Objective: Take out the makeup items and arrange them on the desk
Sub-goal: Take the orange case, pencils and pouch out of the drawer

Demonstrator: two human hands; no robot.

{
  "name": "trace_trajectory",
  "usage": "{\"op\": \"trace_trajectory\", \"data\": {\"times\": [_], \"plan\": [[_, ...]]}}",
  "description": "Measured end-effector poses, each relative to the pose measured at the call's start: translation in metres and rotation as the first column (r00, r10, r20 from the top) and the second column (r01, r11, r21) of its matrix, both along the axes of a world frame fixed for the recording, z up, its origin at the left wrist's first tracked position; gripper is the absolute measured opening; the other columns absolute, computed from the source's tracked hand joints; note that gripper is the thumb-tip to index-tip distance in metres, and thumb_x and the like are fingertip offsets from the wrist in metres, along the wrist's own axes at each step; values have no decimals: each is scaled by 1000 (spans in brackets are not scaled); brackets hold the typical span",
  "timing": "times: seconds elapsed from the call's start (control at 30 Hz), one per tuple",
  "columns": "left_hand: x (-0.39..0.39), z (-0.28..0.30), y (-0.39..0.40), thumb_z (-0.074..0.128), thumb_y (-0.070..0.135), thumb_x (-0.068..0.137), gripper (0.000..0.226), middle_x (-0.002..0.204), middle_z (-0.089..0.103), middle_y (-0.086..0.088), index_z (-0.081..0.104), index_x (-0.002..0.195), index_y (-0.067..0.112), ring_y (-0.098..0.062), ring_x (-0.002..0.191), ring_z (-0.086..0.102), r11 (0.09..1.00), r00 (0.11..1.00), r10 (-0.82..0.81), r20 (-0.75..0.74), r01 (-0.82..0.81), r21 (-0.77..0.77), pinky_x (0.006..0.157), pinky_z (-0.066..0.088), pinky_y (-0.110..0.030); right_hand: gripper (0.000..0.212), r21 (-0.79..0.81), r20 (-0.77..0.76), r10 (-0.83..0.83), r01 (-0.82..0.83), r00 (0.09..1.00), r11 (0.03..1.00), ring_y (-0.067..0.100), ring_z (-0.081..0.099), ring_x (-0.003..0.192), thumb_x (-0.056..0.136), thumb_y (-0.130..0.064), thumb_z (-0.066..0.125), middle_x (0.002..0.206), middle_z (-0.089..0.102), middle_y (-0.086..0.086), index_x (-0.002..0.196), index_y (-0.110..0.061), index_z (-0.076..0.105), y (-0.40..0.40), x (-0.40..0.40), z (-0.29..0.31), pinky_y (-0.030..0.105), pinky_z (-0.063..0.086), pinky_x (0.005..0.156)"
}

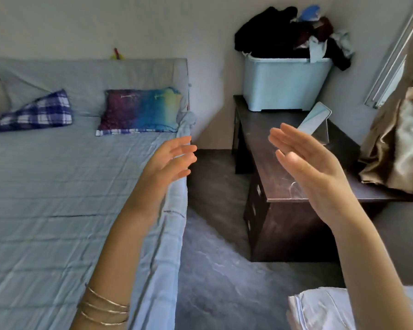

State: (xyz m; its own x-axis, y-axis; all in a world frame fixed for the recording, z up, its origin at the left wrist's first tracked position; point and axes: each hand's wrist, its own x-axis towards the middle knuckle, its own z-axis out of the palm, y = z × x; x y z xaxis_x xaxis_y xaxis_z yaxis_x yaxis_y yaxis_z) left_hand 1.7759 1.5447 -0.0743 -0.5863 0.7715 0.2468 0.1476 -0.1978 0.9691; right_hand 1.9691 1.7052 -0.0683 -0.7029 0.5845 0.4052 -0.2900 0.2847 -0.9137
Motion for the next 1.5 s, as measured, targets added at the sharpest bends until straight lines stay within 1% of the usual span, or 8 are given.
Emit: {"op": "trace_trajectory", "data": {"times": [0.2, 0.33, 0.6, 0.93, 1.07, 1.2, 1.33, 1.5], "plan": [[-73, 9, 40, 61, 49, 61, 49, 110, 66, 13, 60, 109, 35, -13, 115, 58, 1000, 1000, -9, -25, 9, 8, 89, 48, -28, 84, 22, -17, 24, -23, 1000, 999, 10, 50, 128, 64, -59, 74, 134, 57, -7, 134, -22, 47, 37, -81, 11, 27, 38, 107], [-117, 14, 68, 61, 49, 61, 48, 109, 66, 14, 59, 107, 37, -12, 114, 59, 1000, 998, -26, -50, 26, -9, 87, 47, -26, 85, 10, -43, 22, -22, 999, 1000, 11, 49, 129, 62, -60, 76, 136, 56, -5, 133, -22, 48, 58, -129, 5, 32, 37, 109], [-193, -4, 130, 62, 49, 61, 50, 109, 66, 14, 60, 109, 34, -12, 114, 59, 999, 1000, -26, -2, 25, -38, 88, 47, -27, 85, -18, -3, 18, -18, 1000, 1000, 11, 49, 129, 64, -60, 75, 136, 56, -7, 134, -22, 47, 120, -199, -9, 34, 36, 109], [-281, -9, 269, 63, 34, 71, 39, 112, 64, 8, 59, 109, 31, -15, 117, 57, 999, 1000, -16, 7, 16, -32, 87, 48, -26, 84, -44, -30, 32, -34, 999, 998, 12, 50, 128, 61, -61, 76, 134, 57, -5, 131, -23, 49, 261, -296, -18, 30, 38, 108], [-318, -1, 329, 63, 47, 60, 48, 111, 65, 9, 60, 106, 34, -15, 115, 58, 1000, 1000, 14, 19, -14, -15, 89, 48, -28, 83, -48, -32, 46, -48, 998, 998, 12, 50, 128, 61, -61, 77, 134, 58, -6, 130, -24, 50, 323, -337, -16, 32, 37, 109], [-349, -5, 377, 63, 47, 61, 49, 114, 65, 7, 60, 108, 33, -14, 115, 58, 1000, 1000, 8, 18, -7, -21, 87, 49, -26, 83, -27, -8, 61, -61, 998, 998, 12, 49, 128, 63, -61, 75, 135, 57, -5, 131, -24, 49, 372, -375, -15, 33, 37, 110], [-389, -8, 417, 65, 35, 69, 41, 115, 65, 6, 60, 109, 31, -16, 116, 57, 999, 999, 26, 20, -25, -33, 85, 49, -25, 81, -27, 8, 70, -69, 998, 997, 11, 49, 128, 64, -62, 73, 135, 56, -6, 132, -25, 48, 414, -416, -20, 31, 37, 109], [-455, -16, 470, 57, 30, 74, 36, 113, 64, 7, 59, 110, 31, -15, 116, 57, 999, 1000, 10, 8, -9, -35, 92, 50, -28, 81, -36, 17, 63, -63, 998, 997, 11, 49, 128, 64, -62, 74, 134, 57, -7, 132, -25, 48, 463, -481, -29, 31, 37, 109]]}}
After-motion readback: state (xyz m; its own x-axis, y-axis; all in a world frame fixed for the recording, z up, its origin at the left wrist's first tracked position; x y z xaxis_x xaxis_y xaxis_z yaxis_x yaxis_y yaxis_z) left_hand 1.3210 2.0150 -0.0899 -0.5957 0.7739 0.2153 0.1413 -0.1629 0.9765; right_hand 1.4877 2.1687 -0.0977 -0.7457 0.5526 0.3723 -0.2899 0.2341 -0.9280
